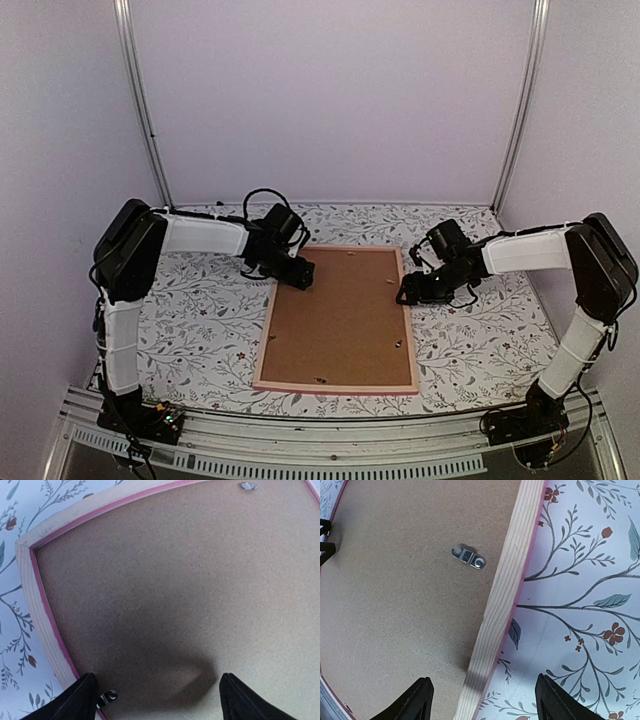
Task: Put the photo into the frame
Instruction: Place the photo frame at the center of the board.
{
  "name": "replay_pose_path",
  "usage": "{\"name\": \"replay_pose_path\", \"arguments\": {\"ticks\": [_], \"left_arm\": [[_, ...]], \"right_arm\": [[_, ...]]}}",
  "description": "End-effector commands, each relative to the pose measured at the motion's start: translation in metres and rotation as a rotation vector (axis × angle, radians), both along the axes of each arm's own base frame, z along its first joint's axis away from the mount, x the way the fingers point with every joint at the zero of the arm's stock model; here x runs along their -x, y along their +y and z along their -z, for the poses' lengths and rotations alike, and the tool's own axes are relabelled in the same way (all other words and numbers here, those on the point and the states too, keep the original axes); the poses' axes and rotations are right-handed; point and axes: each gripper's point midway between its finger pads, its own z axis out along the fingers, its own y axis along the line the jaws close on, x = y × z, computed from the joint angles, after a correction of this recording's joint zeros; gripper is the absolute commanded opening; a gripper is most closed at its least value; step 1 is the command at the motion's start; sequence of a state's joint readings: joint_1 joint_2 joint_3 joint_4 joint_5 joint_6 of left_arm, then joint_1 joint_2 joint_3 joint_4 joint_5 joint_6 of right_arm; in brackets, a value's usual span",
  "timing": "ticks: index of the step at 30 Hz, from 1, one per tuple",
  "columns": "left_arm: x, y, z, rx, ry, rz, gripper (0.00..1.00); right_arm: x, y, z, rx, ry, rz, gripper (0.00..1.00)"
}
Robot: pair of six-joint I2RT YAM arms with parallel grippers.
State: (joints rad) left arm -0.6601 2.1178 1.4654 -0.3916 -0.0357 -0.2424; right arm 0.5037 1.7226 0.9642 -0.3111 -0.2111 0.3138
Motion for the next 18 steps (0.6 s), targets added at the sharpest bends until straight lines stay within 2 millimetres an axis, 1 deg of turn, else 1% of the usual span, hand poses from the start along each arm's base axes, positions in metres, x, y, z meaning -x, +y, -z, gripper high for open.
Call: {"name": "replay_pose_path", "arguments": {"ticks": [1, 6, 9, 14, 16, 18], "left_arm": [[0.032, 0.018, 0.011, -0.027, 0.124, -0.046, 0.85], [0.04, 0.009, -0.003, 0.05, 0.136, -0.022, 0.82], [0.039, 0.009, -0.015, 0.075, 0.107, -0.018, 0.81], [0.029, 0.017, -0.037, 0.072, 0.013, -0.036, 0.83], [0.024, 0.022, -0.041, 0.052, -0.023, -0.049, 0.86], [0.023, 0.025, -0.038, 0.04, -0.027, -0.053, 0.86]], "right_arm": [[0.001, 0.0, -0.005, -0.02, -0.013, 0.006, 0.74], [0.004, 0.0, -0.005, -0.033, -0.012, 0.006, 0.74], [0.005, 0.0, -0.004, -0.034, -0.008, 0.009, 0.74], [0.005, -0.001, -0.004, -0.032, -0.01, 0.009, 0.74], [0.005, 0.0, -0.005, -0.034, -0.01, 0.007, 0.74], [0.005, 0.0, -0.004, -0.035, -0.008, 0.008, 0.74]]}}
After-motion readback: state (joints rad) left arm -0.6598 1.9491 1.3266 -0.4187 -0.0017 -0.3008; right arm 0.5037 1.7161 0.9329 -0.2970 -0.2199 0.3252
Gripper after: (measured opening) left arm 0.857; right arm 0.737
